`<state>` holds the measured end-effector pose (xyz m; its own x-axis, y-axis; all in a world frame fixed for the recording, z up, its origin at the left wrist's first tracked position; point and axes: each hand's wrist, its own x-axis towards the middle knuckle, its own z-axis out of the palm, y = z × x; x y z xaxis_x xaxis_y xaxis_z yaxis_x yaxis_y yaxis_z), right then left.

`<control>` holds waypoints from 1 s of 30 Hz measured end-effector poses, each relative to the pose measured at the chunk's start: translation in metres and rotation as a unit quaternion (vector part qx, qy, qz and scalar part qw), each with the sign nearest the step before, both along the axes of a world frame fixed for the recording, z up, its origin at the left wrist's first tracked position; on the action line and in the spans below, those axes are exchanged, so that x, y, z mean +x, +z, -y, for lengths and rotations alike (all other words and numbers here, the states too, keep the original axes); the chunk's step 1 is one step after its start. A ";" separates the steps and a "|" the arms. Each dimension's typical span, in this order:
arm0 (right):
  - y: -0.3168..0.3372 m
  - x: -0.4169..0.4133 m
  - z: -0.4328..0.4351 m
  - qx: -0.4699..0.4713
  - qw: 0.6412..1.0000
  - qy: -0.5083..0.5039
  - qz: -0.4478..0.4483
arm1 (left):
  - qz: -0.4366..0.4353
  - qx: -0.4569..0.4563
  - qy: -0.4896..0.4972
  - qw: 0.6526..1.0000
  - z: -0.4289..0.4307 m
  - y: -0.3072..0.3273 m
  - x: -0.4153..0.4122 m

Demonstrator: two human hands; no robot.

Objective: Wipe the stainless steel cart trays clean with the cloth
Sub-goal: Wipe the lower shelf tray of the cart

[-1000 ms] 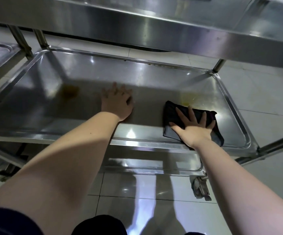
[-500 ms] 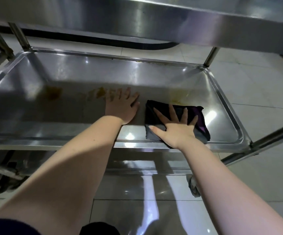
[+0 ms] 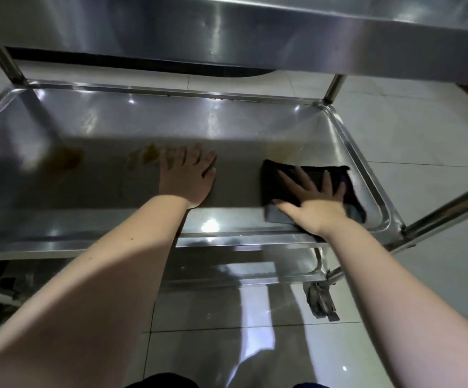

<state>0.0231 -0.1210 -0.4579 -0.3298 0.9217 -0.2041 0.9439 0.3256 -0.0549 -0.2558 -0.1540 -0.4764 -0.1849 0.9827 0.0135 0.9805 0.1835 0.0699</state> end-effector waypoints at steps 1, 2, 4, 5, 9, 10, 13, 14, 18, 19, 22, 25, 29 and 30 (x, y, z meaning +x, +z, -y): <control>0.000 -0.015 0.004 -0.002 1.000 0.024 0.001 | 0.000 0.001 0.000 1.000 0.000 0.001 0.000; 0.000 -0.026 0.007 -0.010 0.999 0.037 0.003 | 0.003 0.002 0.000 1.000 0.001 0.001 0.000; 0.004 -0.032 0.007 -0.040 0.998 0.039 0.003 | 0.014 0.013 0.003 1.000 0.002 0.002 0.000; 0.006 -0.029 0.005 -0.054 0.998 0.036 0.005 | 0.020 0.023 0.006 1.000 0.002 0.002 0.000; 0.002 -0.026 -0.001 -0.038 0.999 0.030 0.024 | 0.020 0.028 0.015 0.999 0.001 -0.001 -0.001; -0.001 -0.032 -0.005 -0.024 0.999 0.032 0.021 | 0.011 0.021 0.013 1.000 -0.001 -0.003 -0.002; -0.006 -0.056 -0.042 0.006 0.999 0.042 0.011 | 0.002 0.013 0.012 1.000 -0.003 -0.006 -0.003; -0.007 -0.066 -0.061 0.012 0.999 0.040 0.010 | 0.002 0.013 0.012 1.000 -0.004 -0.007 -0.004; -0.003 -0.102 -0.133 0.009 1.000 0.007 0.006 | -0.024 0.023 0.010 0.999 -0.006 -0.010 -0.004; -0.003 -0.108 -0.144 0.009 1.000 0.000 0.005 | -0.027 0.024 0.013 0.999 -0.007 -0.011 -0.004; -0.004 -0.116 -0.158 0.017 1.000 -0.003 0.002 | -0.028 0.024 0.017 0.999 -0.010 -0.012 -0.005; -0.004 -0.100 -0.141 0.003 1.000 0.021 -0.003 | -0.015 0.011 0.018 1.000 -0.010 -0.010 -0.005; -0.004 -0.062 -0.074 -0.018 0.998 0.053 0.005 | -0.013 0.003 0.016 1.000 -0.003 -0.005 0.001; -0.006 -0.054 -0.052 -0.021 0.997 0.070 -0.002 | -0.011 0.004 0.016 1.000 -0.002 -0.004 0.002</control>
